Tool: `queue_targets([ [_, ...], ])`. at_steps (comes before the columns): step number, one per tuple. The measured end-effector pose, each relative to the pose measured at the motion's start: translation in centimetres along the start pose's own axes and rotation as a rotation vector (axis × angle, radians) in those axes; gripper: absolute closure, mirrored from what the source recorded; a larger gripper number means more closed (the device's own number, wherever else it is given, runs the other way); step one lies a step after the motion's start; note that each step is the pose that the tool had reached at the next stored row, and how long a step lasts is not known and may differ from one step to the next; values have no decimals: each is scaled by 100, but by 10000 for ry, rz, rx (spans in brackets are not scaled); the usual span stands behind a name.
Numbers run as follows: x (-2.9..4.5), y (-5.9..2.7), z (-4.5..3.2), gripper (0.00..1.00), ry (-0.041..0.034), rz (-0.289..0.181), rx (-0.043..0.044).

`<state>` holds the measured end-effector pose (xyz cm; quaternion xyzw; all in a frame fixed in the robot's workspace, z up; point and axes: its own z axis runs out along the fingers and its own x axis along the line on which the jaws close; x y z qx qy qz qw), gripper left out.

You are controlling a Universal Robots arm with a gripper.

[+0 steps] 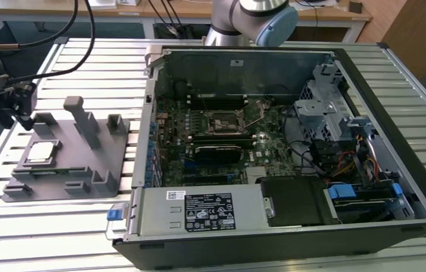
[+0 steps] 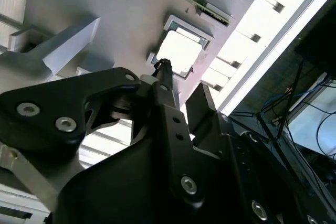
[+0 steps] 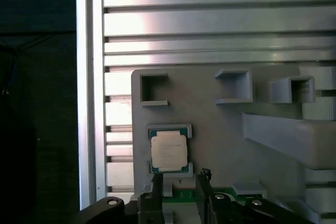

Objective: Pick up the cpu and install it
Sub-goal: 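Pick up the cpu and move it towards the insertion slot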

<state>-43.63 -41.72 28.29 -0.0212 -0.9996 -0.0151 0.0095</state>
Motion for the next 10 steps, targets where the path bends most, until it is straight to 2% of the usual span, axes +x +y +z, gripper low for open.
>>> queue_targets([
  [1, 0, 0, 19, 59, 0, -9, 1],
  [2, -1, 0, 37, 59, 1, -17, 2],
  [4, -2, 0, 72, 48, 2, -50, 3],
  [5, -2, 0, 90, 48, 3, -98, 3],
  [6, -2, 0, 108, 42, 6, -211, 5],
  [7, -2, -1, 128, 42, 12, -397, 9],
  [8, -3, -1, 145, 36, 18, -578, 13],
  [10, -2, -2, 182, 36, 27, -861, 19],
])
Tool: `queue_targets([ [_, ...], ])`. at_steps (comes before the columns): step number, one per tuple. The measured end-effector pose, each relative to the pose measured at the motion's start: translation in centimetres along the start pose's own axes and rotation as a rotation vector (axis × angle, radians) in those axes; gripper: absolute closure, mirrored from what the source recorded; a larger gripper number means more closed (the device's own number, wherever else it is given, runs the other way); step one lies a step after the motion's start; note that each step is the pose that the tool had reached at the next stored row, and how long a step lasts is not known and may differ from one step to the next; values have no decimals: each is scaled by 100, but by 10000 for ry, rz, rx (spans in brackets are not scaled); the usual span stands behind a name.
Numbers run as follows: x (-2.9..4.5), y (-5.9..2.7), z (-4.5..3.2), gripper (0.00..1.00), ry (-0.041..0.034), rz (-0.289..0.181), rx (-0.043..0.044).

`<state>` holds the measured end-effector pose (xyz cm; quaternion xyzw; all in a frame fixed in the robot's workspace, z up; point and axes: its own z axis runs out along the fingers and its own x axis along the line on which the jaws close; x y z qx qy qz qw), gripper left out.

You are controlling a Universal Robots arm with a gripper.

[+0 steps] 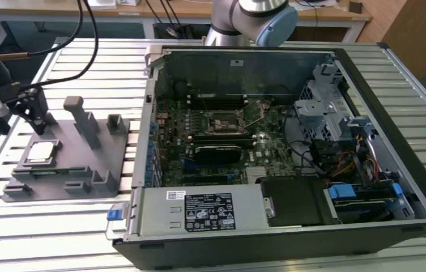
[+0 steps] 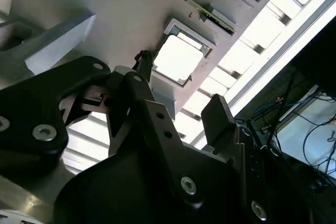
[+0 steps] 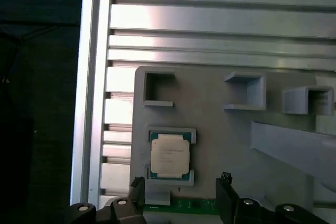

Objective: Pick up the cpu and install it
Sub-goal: 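Pick up the cpu and move it towards the insertion slot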

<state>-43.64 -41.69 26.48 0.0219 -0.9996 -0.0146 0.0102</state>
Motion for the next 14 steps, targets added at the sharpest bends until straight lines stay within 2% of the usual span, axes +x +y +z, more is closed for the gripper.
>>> queue_targets([
  [2, 2, -1, 34, 36, -1, -30, 0],
  [3, 10, -3, 136, 36, 1, -52, 1],
  [7, 8, -5, 207, 36, 0, -50, 0],
  [13, 7, -7, 264, 35, 0, -49, -1],
  [14, 7, -7, 275, 29, 1, -49, -1],
])
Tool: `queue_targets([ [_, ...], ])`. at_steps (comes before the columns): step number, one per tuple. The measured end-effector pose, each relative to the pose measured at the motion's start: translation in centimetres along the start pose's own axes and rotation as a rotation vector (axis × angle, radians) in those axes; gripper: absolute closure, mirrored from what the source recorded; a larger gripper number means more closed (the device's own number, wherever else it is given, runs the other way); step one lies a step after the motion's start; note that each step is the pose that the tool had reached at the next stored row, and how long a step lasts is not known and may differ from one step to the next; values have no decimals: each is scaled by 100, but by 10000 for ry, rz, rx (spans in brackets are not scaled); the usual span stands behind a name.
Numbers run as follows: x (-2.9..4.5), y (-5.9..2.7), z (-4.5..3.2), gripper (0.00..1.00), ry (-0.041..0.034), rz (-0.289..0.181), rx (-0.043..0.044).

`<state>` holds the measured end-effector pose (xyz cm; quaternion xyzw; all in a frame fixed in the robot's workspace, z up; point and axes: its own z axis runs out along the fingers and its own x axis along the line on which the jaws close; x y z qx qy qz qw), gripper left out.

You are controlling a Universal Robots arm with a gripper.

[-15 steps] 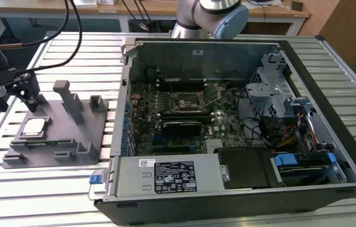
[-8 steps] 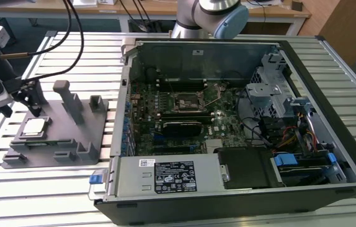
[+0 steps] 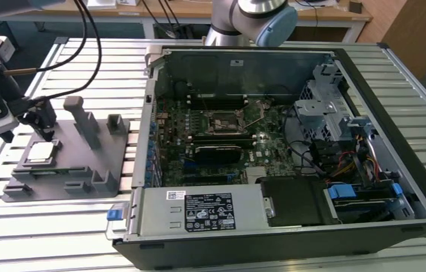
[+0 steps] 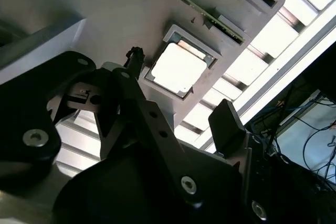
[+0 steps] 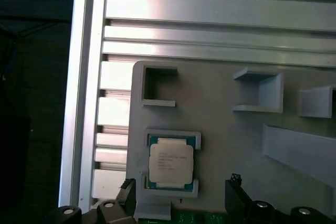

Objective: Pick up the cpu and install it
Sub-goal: 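Pick up the cpu and move it towards the insertion slot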

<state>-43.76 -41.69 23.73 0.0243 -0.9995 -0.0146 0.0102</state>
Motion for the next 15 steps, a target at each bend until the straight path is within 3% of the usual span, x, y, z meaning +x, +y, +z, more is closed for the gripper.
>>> queue_targets([
  [1, 0, 0, 16, 29, 0, 0, 0],
  [2, -1, -1, 34, 22, 0, 0, 0],
  [13, -1, 6, 216, 22, -2, 48, -1],
  [15, 24, 12, 286, 22, -4, 49, -3],
])
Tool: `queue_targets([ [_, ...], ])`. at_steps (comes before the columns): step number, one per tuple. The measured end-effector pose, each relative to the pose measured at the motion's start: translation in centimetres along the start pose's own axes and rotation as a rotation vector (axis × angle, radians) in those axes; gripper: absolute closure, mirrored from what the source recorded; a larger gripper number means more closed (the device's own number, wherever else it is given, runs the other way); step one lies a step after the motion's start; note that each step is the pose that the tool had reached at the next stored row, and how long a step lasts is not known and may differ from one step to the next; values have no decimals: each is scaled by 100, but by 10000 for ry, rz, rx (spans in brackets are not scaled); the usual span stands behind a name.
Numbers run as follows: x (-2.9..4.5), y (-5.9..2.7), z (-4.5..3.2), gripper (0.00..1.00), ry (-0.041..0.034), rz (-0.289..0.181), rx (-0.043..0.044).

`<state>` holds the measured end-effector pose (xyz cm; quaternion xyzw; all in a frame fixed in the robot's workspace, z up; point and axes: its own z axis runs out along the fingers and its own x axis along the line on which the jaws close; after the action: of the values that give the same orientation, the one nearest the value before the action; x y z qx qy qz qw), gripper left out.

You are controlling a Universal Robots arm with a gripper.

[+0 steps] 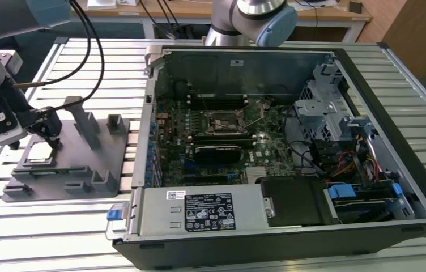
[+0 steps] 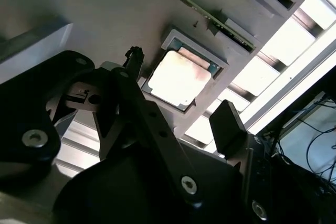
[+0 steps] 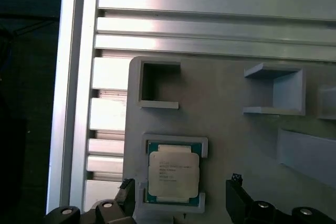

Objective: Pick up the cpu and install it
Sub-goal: 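Pick up the cpu and move it towards the insertion slot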

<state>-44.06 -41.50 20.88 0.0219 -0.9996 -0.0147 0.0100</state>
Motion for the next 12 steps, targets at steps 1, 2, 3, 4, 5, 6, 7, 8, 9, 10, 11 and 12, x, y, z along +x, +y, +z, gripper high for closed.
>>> queue_targets([
  [1, 2, 10, 18, 22, 1, 8, 1],
  [2, 2, 27, 37, 22, 2, 38, 1],
  [3, 4, 39, 55, 22, 0, 78, 1],
  [4, 5, 52, 73, 22, -1, 116, 0],
  [5, 9, 61, 89, 22, -2, 151, -1],
  [6, 19, 63, 106, 22, -2, 165, -1],
  [7, 28, 64, 124, 22, -1, 167, -1],
  [8, 39, 64, 142, 22, -2, 167, -1],
  [9, 45, 64, 163, 22, -5, 166, -3],
  [10, 47, 64, 182, 22, -6, 162, -3],
  [11, 50, 63, 199, 22, -5, 158, -2],
  [12, 53, 63, 216, 22, -6, 156, -2],
])
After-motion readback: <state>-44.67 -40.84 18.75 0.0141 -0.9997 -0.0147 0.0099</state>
